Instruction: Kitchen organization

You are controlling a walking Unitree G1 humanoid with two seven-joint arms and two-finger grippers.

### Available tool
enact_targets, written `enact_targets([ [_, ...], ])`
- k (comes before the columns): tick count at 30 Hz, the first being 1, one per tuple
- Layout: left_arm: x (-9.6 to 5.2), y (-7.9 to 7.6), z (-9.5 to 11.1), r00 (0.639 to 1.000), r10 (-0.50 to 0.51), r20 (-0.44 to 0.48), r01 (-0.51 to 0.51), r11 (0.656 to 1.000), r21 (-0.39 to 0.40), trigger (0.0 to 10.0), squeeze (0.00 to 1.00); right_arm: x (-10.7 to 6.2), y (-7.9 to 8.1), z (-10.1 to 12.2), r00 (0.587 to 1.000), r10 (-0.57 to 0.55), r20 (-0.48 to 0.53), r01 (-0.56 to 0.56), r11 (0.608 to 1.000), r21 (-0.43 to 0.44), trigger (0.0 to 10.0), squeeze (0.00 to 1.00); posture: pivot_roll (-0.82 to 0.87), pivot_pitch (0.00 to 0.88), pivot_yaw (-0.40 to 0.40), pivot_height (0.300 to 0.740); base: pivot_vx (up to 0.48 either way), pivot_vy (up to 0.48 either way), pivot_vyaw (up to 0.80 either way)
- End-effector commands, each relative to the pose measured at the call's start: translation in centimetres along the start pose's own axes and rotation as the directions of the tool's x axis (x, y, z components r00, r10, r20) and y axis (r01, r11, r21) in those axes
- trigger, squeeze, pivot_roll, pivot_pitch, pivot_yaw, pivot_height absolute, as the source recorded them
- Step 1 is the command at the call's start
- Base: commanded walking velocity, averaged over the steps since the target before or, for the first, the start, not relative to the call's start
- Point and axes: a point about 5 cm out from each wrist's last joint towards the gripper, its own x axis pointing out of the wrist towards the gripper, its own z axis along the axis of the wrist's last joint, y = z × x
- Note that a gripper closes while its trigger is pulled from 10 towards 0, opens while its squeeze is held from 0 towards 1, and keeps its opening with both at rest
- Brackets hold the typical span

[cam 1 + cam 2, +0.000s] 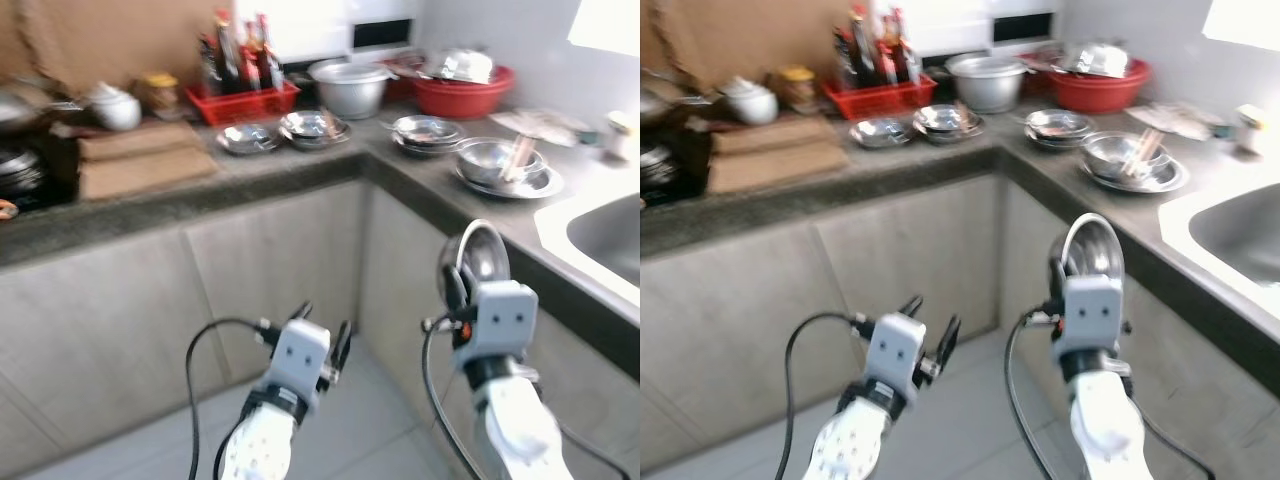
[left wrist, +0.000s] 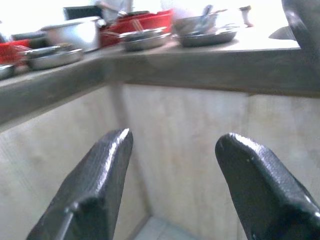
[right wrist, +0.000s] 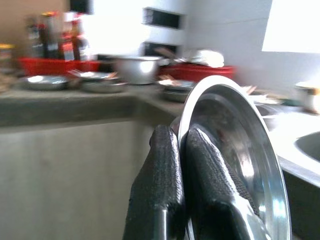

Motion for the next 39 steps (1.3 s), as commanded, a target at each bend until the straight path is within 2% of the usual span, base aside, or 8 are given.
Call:
enact_targets([
  [1, 0.0, -0.1, 0.1, 1.000, -0.004, 0.003, 0.004, 1.000, -0.005, 10.0, 0.00, 0.2, -0.1, 0.5, 1.000, 0.000, 0.022, 0.000, 1.000, -0.007, 0.0, 0.00, 0.17, 0.000, -0.039, 0.740, -0.262, 0.000, -0.80],
  [13, 0.5, 0.1, 0.3, 1.000, 0.000, 0.013, 0.000, 1.000, -0.007, 10.0, 0.00, 1.1, -0.5, 1.7, 0.997, -0.015, 0.073, 0.017, 1.000, -0.022, 0.0, 0.00, 0.17, 0.000, -0.032, 0.740, -0.020, 0.000, -0.80],
  [19, 0.8, 0.7, 0.4, 1.000, 0.010, 0.017, -0.010, 1.000, -0.010, 10.0, 0.00, 1.6, -0.7, 1.9, 0.996, -0.016, 0.090, 0.019, 0.999, -0.033, 0.0, 0.00, 0.17, 0.000, -0.029, 0.740, 0.000, 0.000, -0.80],
  [23, 1.1, 1.5, 0.5, 0.999, 0.023, 0.024, -0.023, 1.000, 0.003, 10.0, 0.00, 2.1, -0.6, 2.2, 0.994, -0.010, 0.105, 0.014, 0.999, -0.036, 0.0, 0.00, 0.17, 0.000, -0.028, 0.740, 0.278, 0.000, -0.80],
  [31, 1.0, 1.4, 0.5, 0.999, 0.024, 0.023, -0.024, 1.000, 0.004, 10.0, 0.00, 2.5, -0.3, 2.4, 0.993, 0.006, 0.118, -0.001, 0.999, -0.039, 0.0, 0.00, 0.17, 0.000, -0.034, 0.740, 0.305, 0.000, -0.80],
  [39, 0.9, 1.4, 0.4, 0.999, 0.030, 0.016, -0.030, 1.000, 0.003, 10.0, 0.00, 2.8, 0.4, 2.5, 0.991, 0.052, 0.125, -0.047, 0.998, -0.047, 0.0, 0.00, 0.17, 0.000, -0.042, 0.740, 0.276, 0.000, -0.12],
])
